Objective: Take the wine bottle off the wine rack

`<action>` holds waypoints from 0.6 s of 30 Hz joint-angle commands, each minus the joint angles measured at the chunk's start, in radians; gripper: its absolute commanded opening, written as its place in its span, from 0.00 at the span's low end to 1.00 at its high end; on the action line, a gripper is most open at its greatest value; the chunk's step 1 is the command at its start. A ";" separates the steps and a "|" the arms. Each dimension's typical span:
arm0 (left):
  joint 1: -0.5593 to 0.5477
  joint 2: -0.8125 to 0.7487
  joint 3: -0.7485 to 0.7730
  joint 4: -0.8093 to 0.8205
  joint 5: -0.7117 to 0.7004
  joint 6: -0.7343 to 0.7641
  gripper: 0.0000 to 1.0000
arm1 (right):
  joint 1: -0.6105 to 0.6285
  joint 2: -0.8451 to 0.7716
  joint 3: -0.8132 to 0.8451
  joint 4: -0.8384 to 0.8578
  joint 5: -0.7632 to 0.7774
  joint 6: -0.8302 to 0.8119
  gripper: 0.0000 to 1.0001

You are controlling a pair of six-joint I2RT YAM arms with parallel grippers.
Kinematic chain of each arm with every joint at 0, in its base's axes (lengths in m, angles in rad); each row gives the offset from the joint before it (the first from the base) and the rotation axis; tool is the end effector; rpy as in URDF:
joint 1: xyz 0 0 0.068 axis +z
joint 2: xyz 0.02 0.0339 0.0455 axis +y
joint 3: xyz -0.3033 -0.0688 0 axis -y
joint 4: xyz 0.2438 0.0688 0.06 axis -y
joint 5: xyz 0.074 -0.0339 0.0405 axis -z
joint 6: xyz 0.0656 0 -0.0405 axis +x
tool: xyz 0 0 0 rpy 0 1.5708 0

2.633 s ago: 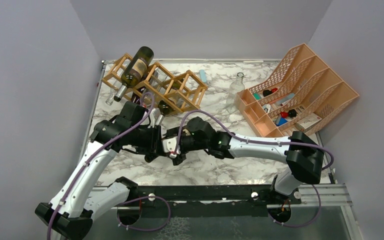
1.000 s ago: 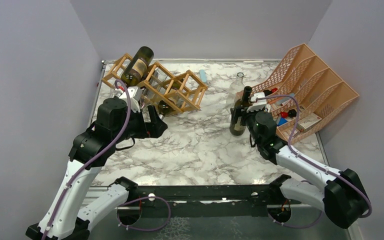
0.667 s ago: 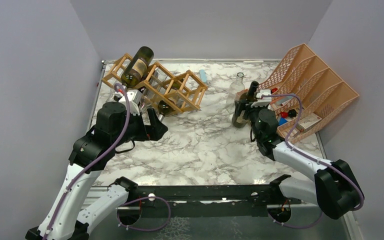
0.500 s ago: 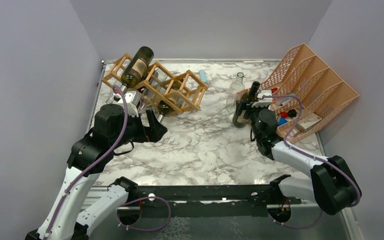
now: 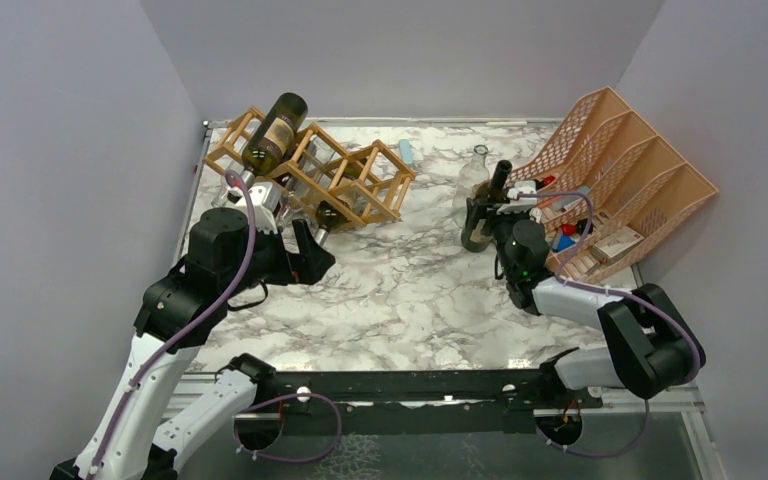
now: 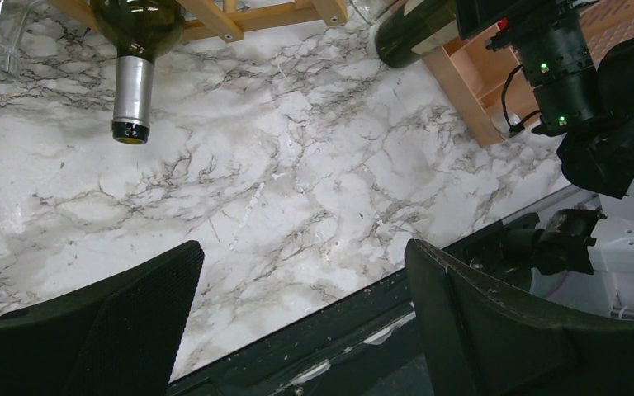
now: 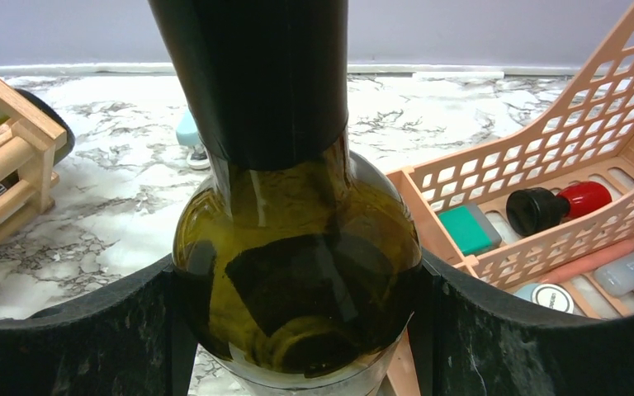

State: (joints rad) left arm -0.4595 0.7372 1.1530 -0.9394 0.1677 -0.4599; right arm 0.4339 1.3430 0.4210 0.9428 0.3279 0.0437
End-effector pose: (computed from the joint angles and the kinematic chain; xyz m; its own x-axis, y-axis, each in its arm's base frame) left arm 0.0976 -0.0605 0.4014 -0.6532 -0.1651 -0.7390 0.3090 0.8329 -0.4592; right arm 0.2654 0.0997 0.2538 0.0142 0.0522 -0.9985 -0.1066 0.9930 0.0504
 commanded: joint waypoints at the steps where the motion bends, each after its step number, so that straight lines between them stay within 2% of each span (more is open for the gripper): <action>1: -0.002 0.001 0.006 0.026 0.017 -0.009 0.99 | -0.015 0.009 0.026 0.201 -0.006 -0.035 0.19; 10: -0.002 0.009 0.011 0.029 0.021 -0.012 0.99 | -0.017 0.050 0.027 0.228 -0.026 -0.043 0.23; 13: -0.002 0.006 0.008 0.029 0.022 -0.015 0.99 | -0.017 0.048 0.030 0.207 -0.042 -0.046 0.31; 16: -0.002 0.004 0.005 0.031 0.026 -0.017 0.99 | -0.017 0.044 0.031 0.192 -0.041 -0.053 0.44; 18: -0.002 0.004 0.005 0.033 0.026 -0.017 0.99 | -0.017 0.043 0.036 0.178 -0.036 -0.058 0.60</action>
State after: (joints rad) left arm -0.4595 0.7471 1.1530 -0.9360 0.1692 -0.4709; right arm 0.4278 1.3991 0.4210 1.0153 0.2935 0.0212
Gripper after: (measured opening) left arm 0.988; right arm 0.787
